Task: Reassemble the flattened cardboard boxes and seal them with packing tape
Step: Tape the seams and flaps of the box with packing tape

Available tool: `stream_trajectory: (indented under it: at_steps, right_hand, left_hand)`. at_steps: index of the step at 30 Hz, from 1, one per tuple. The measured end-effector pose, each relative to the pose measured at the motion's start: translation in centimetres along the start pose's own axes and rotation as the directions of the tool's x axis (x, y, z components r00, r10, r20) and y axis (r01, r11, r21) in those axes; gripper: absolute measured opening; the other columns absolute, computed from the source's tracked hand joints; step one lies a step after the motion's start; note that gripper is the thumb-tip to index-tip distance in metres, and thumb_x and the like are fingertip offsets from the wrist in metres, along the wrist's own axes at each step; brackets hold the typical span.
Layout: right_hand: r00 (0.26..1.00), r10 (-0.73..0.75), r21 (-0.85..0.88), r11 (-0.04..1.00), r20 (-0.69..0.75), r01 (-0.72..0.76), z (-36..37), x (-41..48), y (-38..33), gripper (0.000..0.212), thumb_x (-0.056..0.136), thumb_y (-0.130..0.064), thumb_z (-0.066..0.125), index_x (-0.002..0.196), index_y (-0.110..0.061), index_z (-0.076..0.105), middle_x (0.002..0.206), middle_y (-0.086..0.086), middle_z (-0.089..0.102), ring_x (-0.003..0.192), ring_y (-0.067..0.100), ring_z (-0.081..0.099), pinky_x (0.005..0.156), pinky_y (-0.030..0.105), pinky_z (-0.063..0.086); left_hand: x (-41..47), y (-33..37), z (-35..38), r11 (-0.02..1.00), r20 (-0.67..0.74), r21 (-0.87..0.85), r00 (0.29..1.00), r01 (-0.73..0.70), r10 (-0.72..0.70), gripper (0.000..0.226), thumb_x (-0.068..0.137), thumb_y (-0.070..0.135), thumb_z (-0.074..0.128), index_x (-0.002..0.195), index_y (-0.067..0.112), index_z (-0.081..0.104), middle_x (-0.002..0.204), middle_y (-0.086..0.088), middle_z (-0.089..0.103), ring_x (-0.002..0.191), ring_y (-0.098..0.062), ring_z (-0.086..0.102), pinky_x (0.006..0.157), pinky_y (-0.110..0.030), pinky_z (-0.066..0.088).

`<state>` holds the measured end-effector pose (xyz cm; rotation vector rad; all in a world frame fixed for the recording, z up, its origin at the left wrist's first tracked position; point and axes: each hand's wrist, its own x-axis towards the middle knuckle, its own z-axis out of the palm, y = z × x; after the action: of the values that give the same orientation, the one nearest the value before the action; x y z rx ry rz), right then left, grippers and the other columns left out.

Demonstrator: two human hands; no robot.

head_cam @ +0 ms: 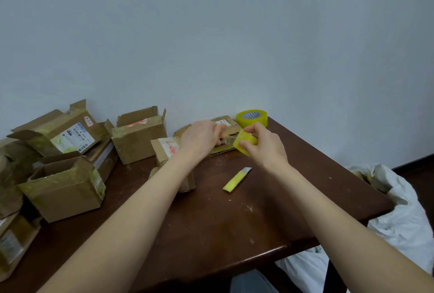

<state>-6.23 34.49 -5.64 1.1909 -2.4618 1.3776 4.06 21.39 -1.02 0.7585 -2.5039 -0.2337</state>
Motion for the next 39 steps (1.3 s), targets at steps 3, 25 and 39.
stream_trajectory:
  at_steps: [3,25,39]
  right_hand:
    - [0.997,0.075,-0.249,0.965,-0.02,-0.078,0.2,-0.2,1.7,0.027,0.094,-0.033,0.056,0.118,-0.023,0.051,0.111,0.004,0.066,0.101,0.03,0.06,0.083,0.036,0.042]
    - [0.899,0.167,0.264,0.92,0.404,-0.29,13.9,1.1,-9.2,0.036,0.102,-0.028,0.04,0.13,-0.01,0.052,0.133,0.008,0.054,0.124,0.026,0.048,0.093,0.032,0.039]
    - [0.923,0.048,-0.042,0.999,0.381,-0.034,13.3,-1.8,-9.5,0.053,0.102,-0.03,0.038,0.147,-0.007,0.022,0.138,0.013,0.051,0.118,0.033,0.053,0.091,0.04,0.044]
  left_hand:
    - [0.5,-4.1,-1.9,0.995,-0.175,0.033,0.981,0.093,-0.086,0.031,0.097,0.026,0.042,0.094,0.012,0.07,0.085,-0.002,0.071,0.083,-0.025,0.065,0.077,-0.04,0.053]
    - [-6.0,-15.4,-1.0,0.757,0.078,-0.26,0.795,0.599,-0.602,0.061,0.094,0.047,0.048,0.132,0.001,0.04,0.131,-0.017,0.043,0.117,-0.032,0.047,0.093,-0.037,0.041]
    - [-8.7,-13.1,0.0,0.725,-0.002,-0.458,0.815,0.515,-0.58,0.038,0.104,0.03,0.032,0.132,0.009,0.045,0.124,-0.009,0.057,0.094,-0.014,0.047,0.075,-0.023,0.035]
